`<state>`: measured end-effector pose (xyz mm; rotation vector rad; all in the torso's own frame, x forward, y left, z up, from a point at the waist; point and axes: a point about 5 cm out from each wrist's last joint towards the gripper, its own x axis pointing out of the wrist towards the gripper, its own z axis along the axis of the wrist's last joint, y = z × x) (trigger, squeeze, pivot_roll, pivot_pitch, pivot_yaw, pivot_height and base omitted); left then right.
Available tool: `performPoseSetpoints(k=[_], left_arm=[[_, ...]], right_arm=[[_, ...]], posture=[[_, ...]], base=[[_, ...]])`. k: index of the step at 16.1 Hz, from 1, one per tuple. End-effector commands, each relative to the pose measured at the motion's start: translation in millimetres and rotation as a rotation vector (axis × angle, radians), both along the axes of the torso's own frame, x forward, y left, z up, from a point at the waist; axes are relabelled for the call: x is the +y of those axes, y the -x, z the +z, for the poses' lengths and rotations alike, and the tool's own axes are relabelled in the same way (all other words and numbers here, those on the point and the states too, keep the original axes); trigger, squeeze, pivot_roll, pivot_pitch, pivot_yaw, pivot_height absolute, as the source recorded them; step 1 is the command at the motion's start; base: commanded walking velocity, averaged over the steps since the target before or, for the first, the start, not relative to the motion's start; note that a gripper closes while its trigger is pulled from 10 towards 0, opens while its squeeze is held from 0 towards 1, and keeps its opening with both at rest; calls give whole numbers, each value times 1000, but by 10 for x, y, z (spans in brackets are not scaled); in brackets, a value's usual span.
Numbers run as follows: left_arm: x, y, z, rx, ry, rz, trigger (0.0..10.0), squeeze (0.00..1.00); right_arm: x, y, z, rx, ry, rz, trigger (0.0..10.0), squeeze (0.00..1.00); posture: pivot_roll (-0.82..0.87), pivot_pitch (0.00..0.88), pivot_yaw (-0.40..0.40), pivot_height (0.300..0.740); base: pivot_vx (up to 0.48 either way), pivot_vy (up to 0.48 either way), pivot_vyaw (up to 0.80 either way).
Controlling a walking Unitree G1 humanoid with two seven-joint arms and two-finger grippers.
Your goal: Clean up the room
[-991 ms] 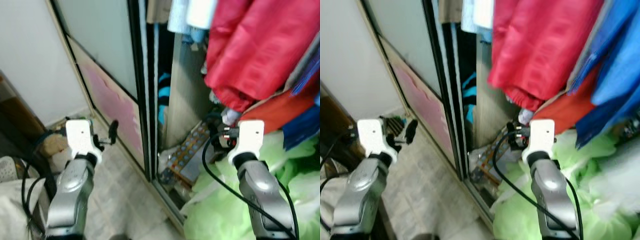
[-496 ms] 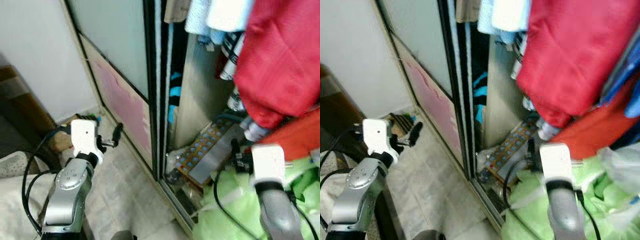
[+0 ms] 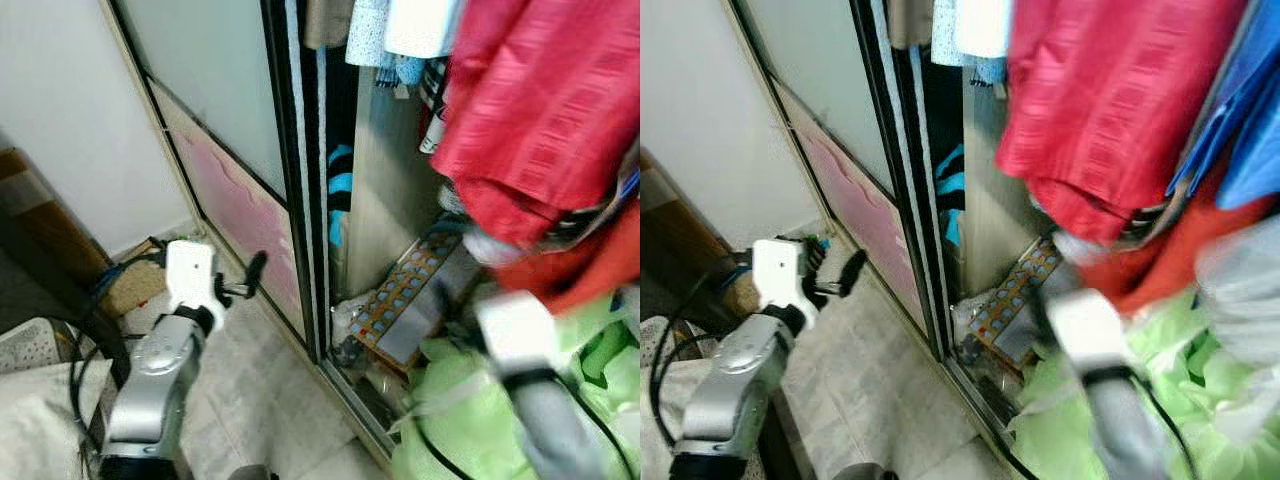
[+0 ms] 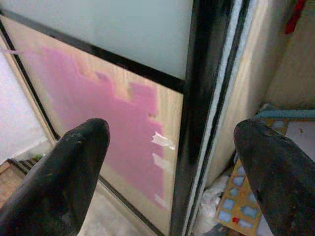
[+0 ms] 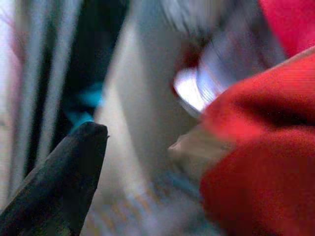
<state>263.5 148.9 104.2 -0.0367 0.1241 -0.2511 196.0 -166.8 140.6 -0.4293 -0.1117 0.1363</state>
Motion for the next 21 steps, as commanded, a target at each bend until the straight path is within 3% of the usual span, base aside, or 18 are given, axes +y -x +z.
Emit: performPoseSetpoints(k=[1, 3, 6, 10, 13, 16, 21], left_arm=[[67, -8, -4, -4, -21, 18, 10000, 0], [148, 10, -38, -1, -29, 61, 10000, 0], [162, 52, -35, -2, -28, 83, 10000, 0], [229, 103, -45, -4, -32, 123, 10000, 0], [229, 82, -46, -6, -29, 140, 10000, 0], [228, 132, -76, -6, -30, 162, 10000, 0], [271, 236, -91, -7, -18, 227, 10000, 0]], right_arm=[[79, -38, -82, 44, -36, 45, 10000, 0], [254, -142, -270, 171, -156, 130, 10000, 0], [271, -175, -428, 310, -223, 158, 10000, 0], [143, -239, -455, 304, -298, 64, 10000, 0], [250, -342, -446, 295, -277, 121, 10000, 0], [240, -397, -446, 301, -274, 146, 10000, 0], [267, -486, -454, 319, -263, 187, 10000, 0]], posture=[[-72, 0, 49, 740], [-47, 0, 27, 740], [-18, 0, 6, 740], [-9, 0, 2, 740], [2, 0, 3, 740], [32, 0, -38, 740], [81, 0, -99, 740]], base=[[0, 0, 0], [0, 0, 0], [0, 0, 0], [0, 0, 800], [0, 0, 800], [0, 0, 800], [0, 0, 0]])
